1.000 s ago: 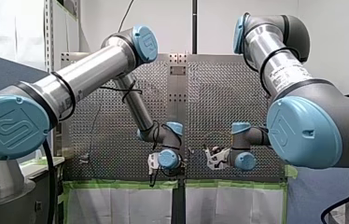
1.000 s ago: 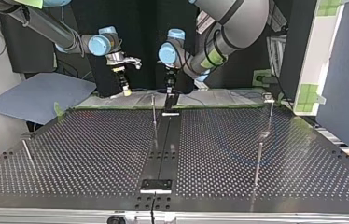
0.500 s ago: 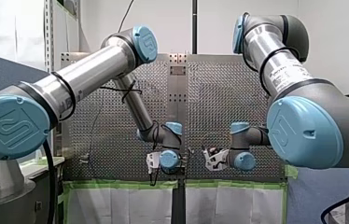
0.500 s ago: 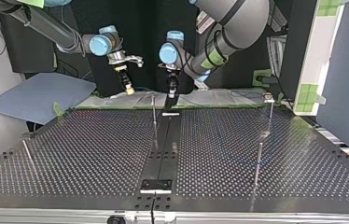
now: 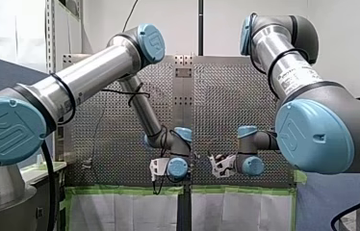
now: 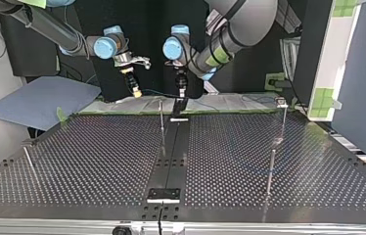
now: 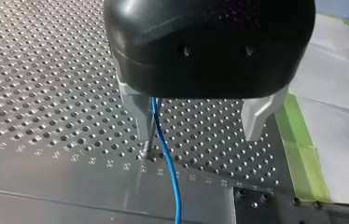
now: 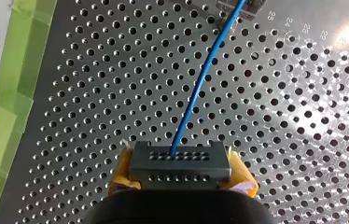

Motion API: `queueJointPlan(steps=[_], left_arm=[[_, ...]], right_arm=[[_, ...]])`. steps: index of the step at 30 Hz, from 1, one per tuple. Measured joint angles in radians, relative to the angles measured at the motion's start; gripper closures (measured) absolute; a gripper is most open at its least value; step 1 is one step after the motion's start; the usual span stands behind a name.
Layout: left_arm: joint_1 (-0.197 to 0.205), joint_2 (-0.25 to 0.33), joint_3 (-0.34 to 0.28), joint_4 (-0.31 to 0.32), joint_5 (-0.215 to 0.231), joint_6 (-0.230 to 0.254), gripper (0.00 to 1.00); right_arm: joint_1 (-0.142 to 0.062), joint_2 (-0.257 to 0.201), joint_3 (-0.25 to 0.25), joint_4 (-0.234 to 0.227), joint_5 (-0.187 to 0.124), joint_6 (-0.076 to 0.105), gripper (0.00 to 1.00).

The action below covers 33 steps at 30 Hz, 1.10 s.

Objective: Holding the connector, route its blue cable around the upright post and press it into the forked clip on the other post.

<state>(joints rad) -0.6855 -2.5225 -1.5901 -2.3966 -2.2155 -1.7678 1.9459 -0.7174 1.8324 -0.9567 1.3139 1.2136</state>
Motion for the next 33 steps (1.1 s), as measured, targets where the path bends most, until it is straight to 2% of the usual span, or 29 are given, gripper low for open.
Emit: queueJointPlan(steps=[5, 9, 15, 18, 22, 28, 33], left_arm=[[-0.016, 0.009, -0.018, 0.026, -0.013, -0.002, 0.0], [-0.022, 0.023, -0.048, 0.057, 0.0, -0.008, 0.0], [-0.027, 0.029, -0.086, 0.111, 0.05, -0.021, 0.0], [-0.023, 0.029, -0.082, 0.138, 0.077, -0.039, 0.0], [-0.015, 0.029, -0.063, 0.17, 0.116, -0.072, 0.0], [-0.004, 0.029, -0.04, 0.176, 0.18, -0.087, 0.0], [0.004, 0.028, -0.038, 0.163, 0.217, -0.084, 0.0]], right_arm=[[0.0, 0.0, 0.0, 0.002, -0.001, 0.001, 1.0], [0.0, 0.0, 0.0, 0.002, -0.002, 0.0, 1.0], [0.004, 0.0, 0.0, 0.006, -0.007, -0.007, 1.0], [0.006, 0.0, 0.0, 0.012, -0.01, -0.015, 1.0], [0.01, 0.0, 0.0, 0.02, -0.035, -0.028, 1.0], [0.01, 0.0, 0.0, 0.028, -0.071, -0.04, 1.0], [0.006, 0.0, 0.0, 0.029, -0.084, -0.04, 1.0]])
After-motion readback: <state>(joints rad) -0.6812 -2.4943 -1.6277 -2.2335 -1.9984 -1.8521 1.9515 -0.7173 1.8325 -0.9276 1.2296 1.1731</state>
